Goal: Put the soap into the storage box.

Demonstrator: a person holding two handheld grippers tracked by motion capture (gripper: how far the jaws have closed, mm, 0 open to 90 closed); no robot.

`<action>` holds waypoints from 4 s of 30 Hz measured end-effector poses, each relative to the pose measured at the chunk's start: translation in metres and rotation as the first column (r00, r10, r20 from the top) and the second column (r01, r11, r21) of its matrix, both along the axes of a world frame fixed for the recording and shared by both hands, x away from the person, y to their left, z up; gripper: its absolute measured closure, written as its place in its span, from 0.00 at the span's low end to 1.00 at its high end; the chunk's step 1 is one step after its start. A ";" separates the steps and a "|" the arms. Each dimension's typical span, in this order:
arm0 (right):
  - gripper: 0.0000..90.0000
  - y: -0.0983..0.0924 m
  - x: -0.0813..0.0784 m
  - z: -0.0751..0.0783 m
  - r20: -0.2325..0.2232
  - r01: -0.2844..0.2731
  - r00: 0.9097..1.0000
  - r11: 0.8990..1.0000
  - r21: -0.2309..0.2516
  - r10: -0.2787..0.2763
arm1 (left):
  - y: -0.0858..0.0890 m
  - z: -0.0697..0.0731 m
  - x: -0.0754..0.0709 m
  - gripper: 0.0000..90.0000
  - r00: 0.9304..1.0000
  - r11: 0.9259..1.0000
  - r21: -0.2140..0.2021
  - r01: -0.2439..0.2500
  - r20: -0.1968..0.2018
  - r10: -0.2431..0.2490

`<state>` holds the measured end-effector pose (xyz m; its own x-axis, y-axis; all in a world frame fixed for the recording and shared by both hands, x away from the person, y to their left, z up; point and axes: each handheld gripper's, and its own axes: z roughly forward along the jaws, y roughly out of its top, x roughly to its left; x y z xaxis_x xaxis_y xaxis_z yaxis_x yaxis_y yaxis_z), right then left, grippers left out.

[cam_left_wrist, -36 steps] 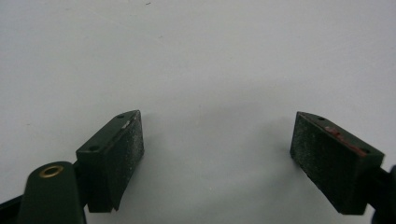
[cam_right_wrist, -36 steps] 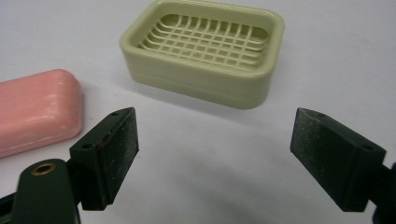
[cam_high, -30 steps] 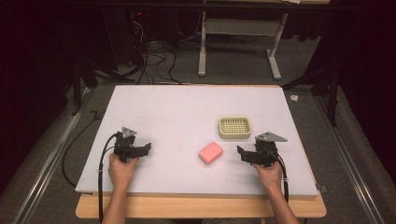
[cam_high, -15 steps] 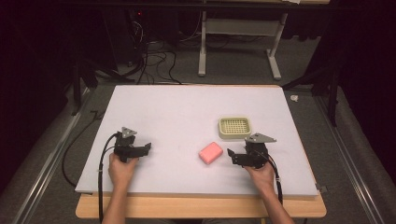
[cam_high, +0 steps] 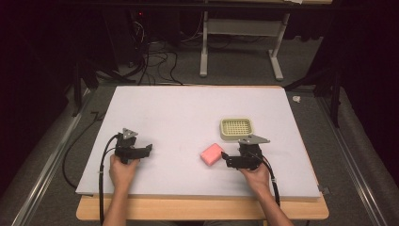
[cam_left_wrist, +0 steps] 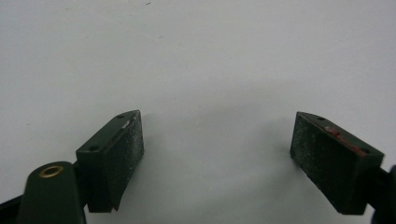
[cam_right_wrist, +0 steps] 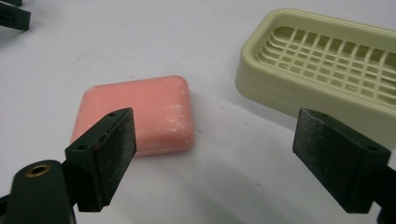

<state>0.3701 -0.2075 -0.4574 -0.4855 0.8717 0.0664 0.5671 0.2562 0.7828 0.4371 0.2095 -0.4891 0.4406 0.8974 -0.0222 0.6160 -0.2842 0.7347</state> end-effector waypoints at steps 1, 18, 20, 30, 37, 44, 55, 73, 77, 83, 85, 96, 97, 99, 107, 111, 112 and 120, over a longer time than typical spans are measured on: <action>0.15 0.002 0.000 0.000 0.001 -0.002 1.000 1.000 0.000 0.002 | 0.000 0.000 0.000 0.20 1.000 1.000 0.001 0.000 0.000 0.000; 0.14 0.025 0.005 -0.001 -0.009 -0.048 0.999 0.999 -0.013 0.048 | 0.000 0.000 0.000 0.20 1.000 1.000 0.001 0.000 0.000 0.000; 0.13 0.028 0.005 -0.001 0.000 -0.047 0.999 0.999 -0.019 0.047 | 0.000 0.000 0.000 0.20 1.000 1.000 0.004 0.000 0.002 0.000; 0.13 0.039 0.009 -0.001 0.008 -0.062 0.998 0.997 -0.035 0.062 | -0.001 0.000 0.000 0.20 1.000 1.000 0.007 -0.003 0.004 0.003; 0.13 0.046 0.011 -0.002 0.006 -0.078 0.997 0.996 -0.039 0.078 | -0.001 0.000 0.000 0.20 1.000 1.000 0.009 -0.003 0.003 0.003; 0.13 0.054 0.013 -0.004 -0.004 -0.094 0.996 0.995 -0.040 0.094 | -0.001 0.000 0.000 0.20 1.000 1.000 0.012 -0.003 0.003 0.003; 0.13 0.062 0.015 -0.012 -0.033 -0.104 0.994 0.992 -0.075 0.102 | -0.002 0.000 0.000 0.20 1.000 1.000 0.017 -0.005 0.007 0.005; 0.14 0.070 0.020 -0.028 -0.075 -0.100 0.993 0.986 -0.132 0.091 | -0.002 -0.001 0.000 0.20 1.000 1.000 0.015 -0.003 0.006 0.003; 0.14 0.071 0.020 -0.028 -0.078 -0.098 0.993 0.986 -0.132 0.089 | -0.002 0.000 0.000 0.20 1.000 1.000 0.012 -0.002 0.006 0.002; 0.14 0.070 0.020 -0.028 -0.072 -0.101 0.993 0.986 -0.131 0.092 | -0.001 0.000 0.000 0.20 1.000 1.000 0.009 -0.001 0.003 0.001; 0.15 0.070 0.021 -0.028 -0.072 -0.104 0.993 0.986 -0.129 0.095 | -0.001 0.000 0.000 0.20 1.000 1.000 0.008 -0.003 0.005 0.003; 0.15 0.070 0.020 -0.028 -0.074 -0.101 0.993 0.987 -0.128 0.092 | 0.001 0.000 0.000 0.18 1.000 1.000 -0.013 0.001 0.000 -0.001; 0.15 0.070 0.020 -0.028 -0.073 -0.101 0.993 0.987 -0.128 0.092 | 0.001 0.000 0.000 0.18 1.000 1.000 -0.013 0.001 0.001 -0.001; 0.15 0.070 0.021 -0.027 -0.070 -0.103 0.993 0.986 -0.132 0.095 | 0.001 0.000 0.000 0.18 1.000 1.000 -0.011 0.002 -0.001 -0.002; 0.15 0.065 0.021 -0.023 -0.070 -0.081 0.995 0.991 -0.108 0.074 | 0.000 0.000 0.000 0.18 1.000 1.000 -0.001 0.002 0.001 -0.002; 0.15 0.062 0.021 -0.018 -0.075 -0.078 0.995 0.993 -0.088 0.071 | 0.000 0.000 0.000 0.19 1.000 1.000 0.000 0.002 0.000 -0.002; 0.15 0.061 0.020 -0.017 -0.074 -0.076 0.995 0.993 -0.085 0.070 | 0.000 0.000 0.000 0.19 1.000 1.000 0.001 0.002 0.001 -0.002; 0.15 0.052 0.018 -0.010 -0.068 -0.073 0.995 0.995 -0.063 0.068 | -0.001 0.000 0.000 0.19 1.000 1.000 0.003 0.001 0.002 -0.001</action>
<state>0.3883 -0.1550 -0.4671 -0.5423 0.8390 0.0443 0.5957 0.3468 0.7244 0.4368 0.2089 -0.4893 0.4411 0.8973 -0.0183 0.6144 -0.2871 0.7349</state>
